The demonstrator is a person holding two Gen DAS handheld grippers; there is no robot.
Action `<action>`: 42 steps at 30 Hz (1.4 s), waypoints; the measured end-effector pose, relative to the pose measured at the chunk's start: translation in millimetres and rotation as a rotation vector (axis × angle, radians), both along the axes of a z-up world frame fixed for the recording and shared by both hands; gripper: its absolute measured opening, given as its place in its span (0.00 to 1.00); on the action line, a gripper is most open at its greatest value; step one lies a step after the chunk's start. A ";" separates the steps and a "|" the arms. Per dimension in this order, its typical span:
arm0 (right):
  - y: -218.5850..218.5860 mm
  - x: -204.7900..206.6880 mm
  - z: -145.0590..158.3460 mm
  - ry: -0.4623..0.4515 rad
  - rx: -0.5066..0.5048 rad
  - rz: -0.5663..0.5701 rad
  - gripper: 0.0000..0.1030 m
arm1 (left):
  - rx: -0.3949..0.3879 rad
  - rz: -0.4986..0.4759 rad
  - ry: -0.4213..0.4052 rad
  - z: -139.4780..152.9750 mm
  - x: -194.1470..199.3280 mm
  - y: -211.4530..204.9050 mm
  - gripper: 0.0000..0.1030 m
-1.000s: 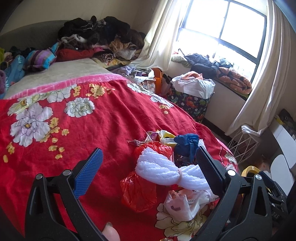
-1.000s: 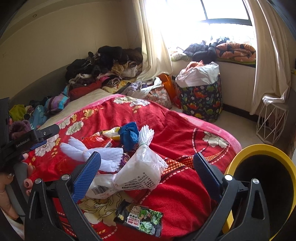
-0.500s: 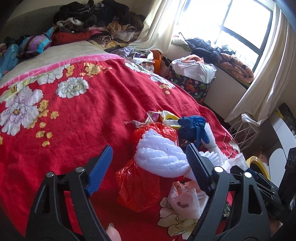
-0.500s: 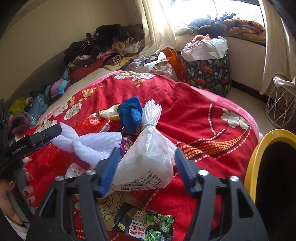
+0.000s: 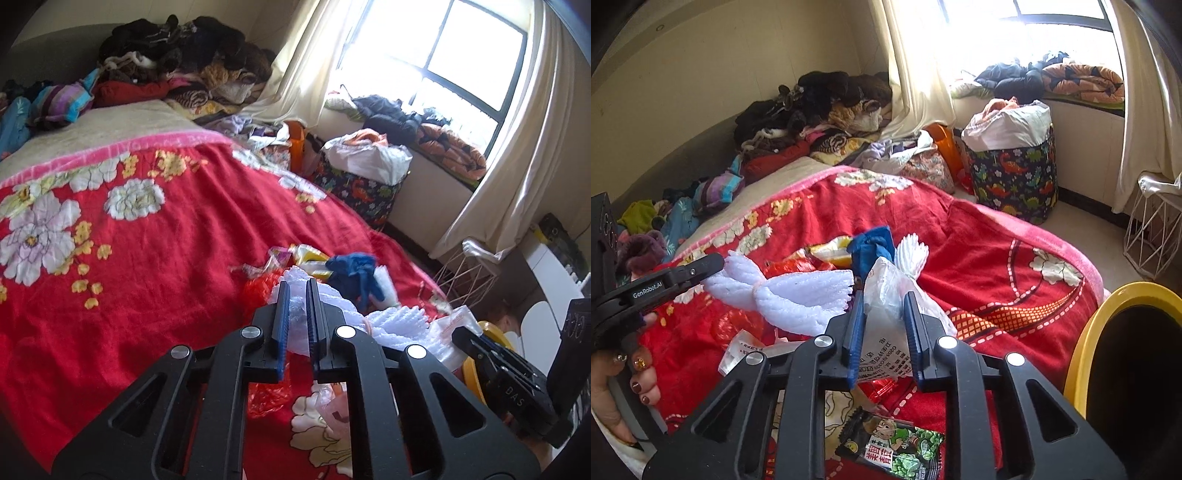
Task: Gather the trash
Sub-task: 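Carry the white bag with the right tool over the yellow bin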
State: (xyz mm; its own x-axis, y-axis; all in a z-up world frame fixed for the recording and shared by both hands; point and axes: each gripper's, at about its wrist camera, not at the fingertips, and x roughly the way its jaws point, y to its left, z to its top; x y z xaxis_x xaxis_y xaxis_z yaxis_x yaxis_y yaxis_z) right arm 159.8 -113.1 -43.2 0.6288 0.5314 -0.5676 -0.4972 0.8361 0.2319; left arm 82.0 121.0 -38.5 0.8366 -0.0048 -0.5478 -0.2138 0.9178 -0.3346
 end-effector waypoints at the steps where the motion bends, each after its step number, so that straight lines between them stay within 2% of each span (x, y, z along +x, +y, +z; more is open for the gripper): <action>1: -2.6 -1.1 3.9 -0.008 0.011 -0.002 0.19 | -0.002 -0.001 -0.017 5.1 -1.6 0.4 0.04; 8: -30.4 -11.1 36.6 -0.100 0.058 -0.073 0.19 | -0.011 -0.012 -0.128 46.4 -5.9 0.4 0.04; 14: -66.3 -9.6 50.4 -0.142 0.065 -0.171 0.18 | -0.003 -0.052 -0.177 66.7 -0.6 -14.9 0.04; 24: -126.6 -10.7 52.6 -0.166 0.047 -0.344 0.16 | 0.005 -0.136 -0.198 76.4 8.7 -49.8 0.04; 42: -215.1 -17.5 41.4 -0.162 0.040 -0.604 0.16 | 0.043 -0.348 -0.187 72.9 22.7 -137.7 0.03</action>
